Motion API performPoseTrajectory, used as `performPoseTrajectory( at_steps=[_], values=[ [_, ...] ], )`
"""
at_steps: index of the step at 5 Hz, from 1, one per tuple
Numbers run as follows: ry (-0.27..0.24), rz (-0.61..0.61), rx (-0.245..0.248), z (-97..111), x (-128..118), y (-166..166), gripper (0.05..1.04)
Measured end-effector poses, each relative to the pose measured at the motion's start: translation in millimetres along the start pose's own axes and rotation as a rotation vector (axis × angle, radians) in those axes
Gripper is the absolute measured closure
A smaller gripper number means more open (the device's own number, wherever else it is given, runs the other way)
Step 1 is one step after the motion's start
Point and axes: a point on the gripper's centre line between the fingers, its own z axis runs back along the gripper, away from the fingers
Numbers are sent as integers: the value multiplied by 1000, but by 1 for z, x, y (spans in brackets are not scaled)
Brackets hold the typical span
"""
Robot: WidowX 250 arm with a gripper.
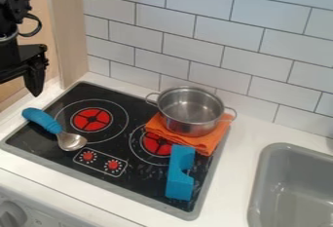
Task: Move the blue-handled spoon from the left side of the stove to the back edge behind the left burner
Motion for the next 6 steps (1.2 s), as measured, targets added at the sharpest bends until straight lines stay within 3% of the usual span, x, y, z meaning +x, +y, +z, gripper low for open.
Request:
performPoseTrajectory(
  at_steps=[1,2,5,6],
  values=[
    [-5,74,-10,-3,1,-3,85],
    [28,82,-8,-12,-6,-7,85],
    [115,51,-41,-46,5,-38,85],
    [120,53,-32,-58,3,-39,85]
  ],
)
